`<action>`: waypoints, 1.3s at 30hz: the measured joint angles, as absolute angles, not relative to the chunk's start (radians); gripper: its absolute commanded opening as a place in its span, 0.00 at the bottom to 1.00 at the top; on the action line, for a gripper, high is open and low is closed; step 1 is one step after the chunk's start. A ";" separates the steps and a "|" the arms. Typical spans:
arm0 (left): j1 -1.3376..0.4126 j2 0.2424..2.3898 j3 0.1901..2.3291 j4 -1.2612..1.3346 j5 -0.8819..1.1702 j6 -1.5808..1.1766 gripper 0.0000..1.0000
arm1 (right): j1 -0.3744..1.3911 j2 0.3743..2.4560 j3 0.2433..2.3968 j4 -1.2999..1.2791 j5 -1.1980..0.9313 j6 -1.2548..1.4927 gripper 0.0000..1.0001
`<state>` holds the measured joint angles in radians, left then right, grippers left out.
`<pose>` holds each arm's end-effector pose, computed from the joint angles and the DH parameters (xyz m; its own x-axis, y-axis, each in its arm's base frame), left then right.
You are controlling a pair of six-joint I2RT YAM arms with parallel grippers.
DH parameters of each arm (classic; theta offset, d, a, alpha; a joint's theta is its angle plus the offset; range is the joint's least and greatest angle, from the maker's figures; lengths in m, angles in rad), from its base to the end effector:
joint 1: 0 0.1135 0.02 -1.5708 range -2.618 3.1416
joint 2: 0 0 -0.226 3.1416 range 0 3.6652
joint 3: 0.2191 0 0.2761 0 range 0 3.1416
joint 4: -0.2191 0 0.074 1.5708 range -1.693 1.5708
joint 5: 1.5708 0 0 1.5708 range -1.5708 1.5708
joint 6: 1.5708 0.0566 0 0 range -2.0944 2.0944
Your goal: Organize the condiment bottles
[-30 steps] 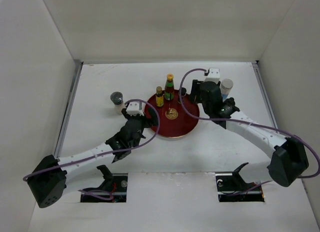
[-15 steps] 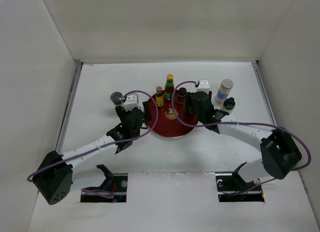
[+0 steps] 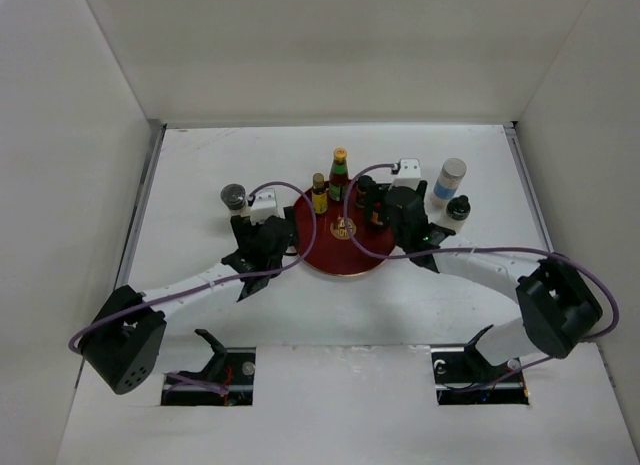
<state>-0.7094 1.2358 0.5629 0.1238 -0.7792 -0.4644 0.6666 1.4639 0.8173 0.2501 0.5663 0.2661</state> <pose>0.2470 -0.1596 0.1463 -0.3579 -0.1127 -0.9269 -0.1696 0.9840 -0.0541 0.3013 0.1984 0.1767 -0.3278 0.0245 -0.9444 -0.0483 0.9979 0.0427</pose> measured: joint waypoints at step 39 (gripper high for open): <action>-0.923 1.596 0.881 0.252 -0.682 -0.426 0.28 | 0.588 1.255 0.685 0.319 0.566 0.350 1.00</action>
<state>-0.9234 1.5963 0.8806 0.2516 -0.6815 -0.4259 0.5877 1.2552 0.6849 0.3191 0.5659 0.3500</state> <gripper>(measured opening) 0.599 0.998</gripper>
